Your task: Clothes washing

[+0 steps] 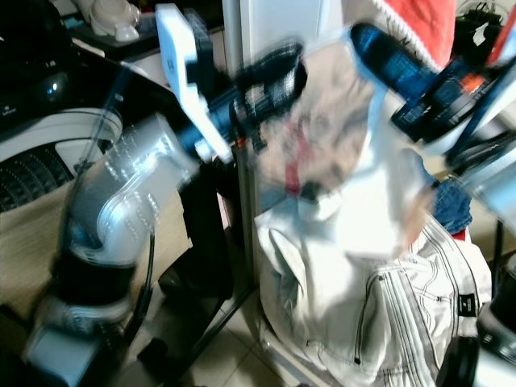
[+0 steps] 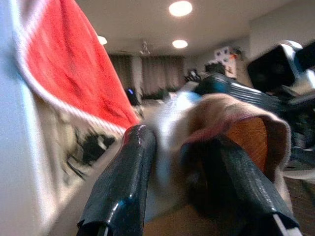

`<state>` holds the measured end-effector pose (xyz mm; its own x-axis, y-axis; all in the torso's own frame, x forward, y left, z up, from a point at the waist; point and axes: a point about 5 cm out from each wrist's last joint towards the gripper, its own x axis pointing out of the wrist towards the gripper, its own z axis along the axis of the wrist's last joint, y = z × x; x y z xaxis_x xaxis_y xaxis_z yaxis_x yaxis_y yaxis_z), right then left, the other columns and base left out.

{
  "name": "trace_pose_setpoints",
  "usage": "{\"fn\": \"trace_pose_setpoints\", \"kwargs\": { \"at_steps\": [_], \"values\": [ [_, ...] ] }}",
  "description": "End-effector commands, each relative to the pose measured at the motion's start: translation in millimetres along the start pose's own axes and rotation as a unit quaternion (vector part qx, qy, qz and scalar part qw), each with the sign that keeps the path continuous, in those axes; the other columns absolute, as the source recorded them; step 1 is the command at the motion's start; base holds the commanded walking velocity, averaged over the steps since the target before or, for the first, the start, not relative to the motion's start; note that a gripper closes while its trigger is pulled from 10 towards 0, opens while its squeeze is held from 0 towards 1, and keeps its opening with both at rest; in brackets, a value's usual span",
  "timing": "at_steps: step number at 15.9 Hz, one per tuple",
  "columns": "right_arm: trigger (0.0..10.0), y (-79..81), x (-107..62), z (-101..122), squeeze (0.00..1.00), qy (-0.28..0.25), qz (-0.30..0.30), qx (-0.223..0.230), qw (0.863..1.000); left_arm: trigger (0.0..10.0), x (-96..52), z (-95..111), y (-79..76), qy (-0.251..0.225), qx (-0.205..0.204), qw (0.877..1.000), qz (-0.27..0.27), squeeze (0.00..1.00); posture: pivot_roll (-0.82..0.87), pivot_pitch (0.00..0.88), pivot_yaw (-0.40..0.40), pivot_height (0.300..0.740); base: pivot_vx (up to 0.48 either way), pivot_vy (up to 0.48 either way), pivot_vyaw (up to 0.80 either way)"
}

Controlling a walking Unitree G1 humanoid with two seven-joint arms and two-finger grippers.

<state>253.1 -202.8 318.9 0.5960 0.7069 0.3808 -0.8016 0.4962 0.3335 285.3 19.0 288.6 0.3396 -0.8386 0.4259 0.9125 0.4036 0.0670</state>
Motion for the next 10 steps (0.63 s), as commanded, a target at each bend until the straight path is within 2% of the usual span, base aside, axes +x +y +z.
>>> {"fn": "trace_pose_setpoints", "kwargs": {
  "at_steps": [1, 2, 4, 5, 6, 7, 8, 10],
  "values": [
    [0.0, 9.3, 4.4, 0, 0.0, 0.005, 0.019, -0.001, 1.0, 10.0, 4.8, 4, -7.4, -0.005, 0.0, 1.0, -0.023, 0.0, -0.21, 0.0, 0.067, 0.74, 0.0, 0.0, 0.0],
    [0.0, 10.1, 5.0, -2, 0.0, 0.007, 0.014, 0.002, 1.0, 10.0, 4.9, 2, -11.7, -0.009, -0.019, 0.999, -0.036, 0.0, -0.21, 0.0, 0.068, 0.74, 0.0, 0.0, 0.0],
    [0.0, 9.6, 3.8, -1, 0.0, 0.004, 0.006, 0.006, 1.0, 10.0, -0.8, -4, -15.0, 0.001, -0.032, 0.998, -0.054, 0.0, -0.22, 0.0, 0.069, 0.74, 0.0, 0.0, 0.0],
    [0.0, 5.7, 0.3, -1, 0.0, 0.009, -0.013, 0.004, 1.0, 10.0, -6.6, -4, -10.0, -0.004, -0.056, 0.997, -0.047, 0.0, -0.22, 0.0, 0.069, 0.74, 0.0, 0.0, 0.0],
    [0.0, 4.8, -0.6, -2, 0.0, 0.014, -0.018, 0.004, 1.0, 10.0, -8.3, -4, -7.5, -0.006, -0.06, 0.997, -0.041, 0.0, -0.22, 0.0, 0.07, 0.74, 0.0, 0.0, 0.0],
    [0.0, 1.3, -6.3, -7, 0.0, 0.031, -0.033, 0.0, 0.999, 10.0, -18.7, 0, 11.0, -0.022, -0.078, 0.997, -0.002, 0.0, -0.21, 0.0, 0.07, 0.74, 0.0, 0.0, 0.0],
    [0.0, 0.4, -7.9, -8, 0.0, 0.036, -0.037, -0.001, 0.999, 10.0, -21.8, 1, 16.0, -0.026, -0.082, 0.996, 0.008, 0.0, -0.21, 0.0, 0.07, 0.74, 0.0, 0.0, 0.0],
    [0.0, -1.1, -11.4, -13, 0.0, 0.053, -0.05, -0.006, 0.997, 10.0, -37.9, 5, 34.6, -0.033, -0.099, 0.994, 0.033, 0.0, -0.21, 0.0, 0.068, 0.74, 0.0, 0.0, 0.0]
  ]
}}
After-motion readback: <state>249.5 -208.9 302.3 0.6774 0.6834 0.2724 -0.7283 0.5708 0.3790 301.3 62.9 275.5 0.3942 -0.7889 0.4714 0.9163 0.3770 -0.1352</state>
